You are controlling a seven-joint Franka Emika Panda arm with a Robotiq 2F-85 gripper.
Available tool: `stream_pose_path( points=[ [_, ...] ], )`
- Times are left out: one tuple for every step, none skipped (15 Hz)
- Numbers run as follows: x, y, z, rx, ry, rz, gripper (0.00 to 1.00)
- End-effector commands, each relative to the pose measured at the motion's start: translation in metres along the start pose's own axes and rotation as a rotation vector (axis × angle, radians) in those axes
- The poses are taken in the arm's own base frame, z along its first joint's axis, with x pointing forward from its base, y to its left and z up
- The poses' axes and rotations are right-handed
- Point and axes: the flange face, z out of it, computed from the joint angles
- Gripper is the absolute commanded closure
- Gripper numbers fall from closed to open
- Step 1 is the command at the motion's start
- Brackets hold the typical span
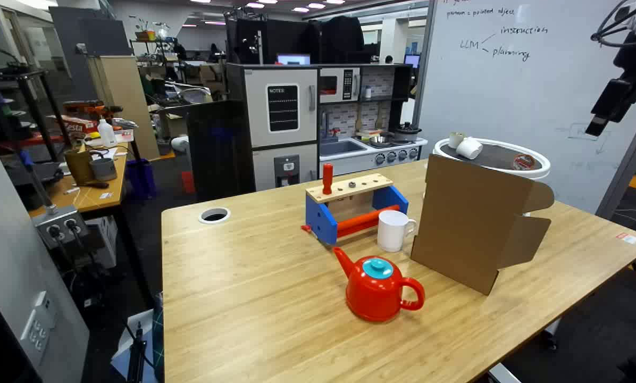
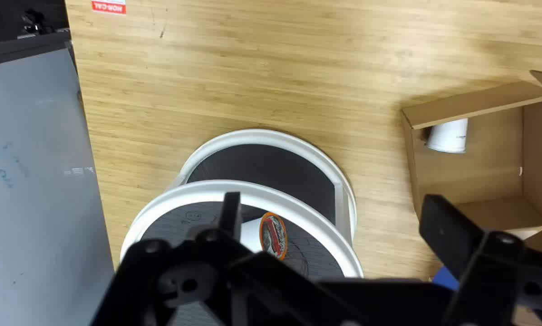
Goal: Put the kettle on the top shelf of the stand
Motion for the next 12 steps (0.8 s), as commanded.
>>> stream_pose_path(
  points=[
    [0.0002,0.0001,-0.0008,0.0,-0.001,0.0,0.0],
    [0.0002,0.0001,-0.0008,0.0,-0.001,0.0,0.0],
    [0.0002,0.0001,-0.0008,0.0,-0.001,0.0,0.0],
    [0.0002,0.0001,-0.0008,0.0,-0.001,0.0,0.0],
    [0.0002,0.0001,-0.0008,0.0,-0.001,0.0,0.0],
    [0.0002,0.0001,-0.0008,0.0,-0.001,0.0,0.0],
    [0.0002,0.0001,-0.0008,0.0,-0.001,0.0,0.0],
    [0.001,-0.0009,-0.0009,0.005,0.002,-0.001,0.0],
    [0.0013,-0.0019,-0.0011,0.01,0.003,-0.006,0.0],
    [0.0012,-0.0036,-0.002,0.011,0.011,-0.012,0.0],
    [0.0014,-0.0047,-0.0025,0.017,0.012,-0.018,0.0],
    [0.0016,-0.0065,-0.0031,0.025,0.009,-0.029,0.0]
  ],
)
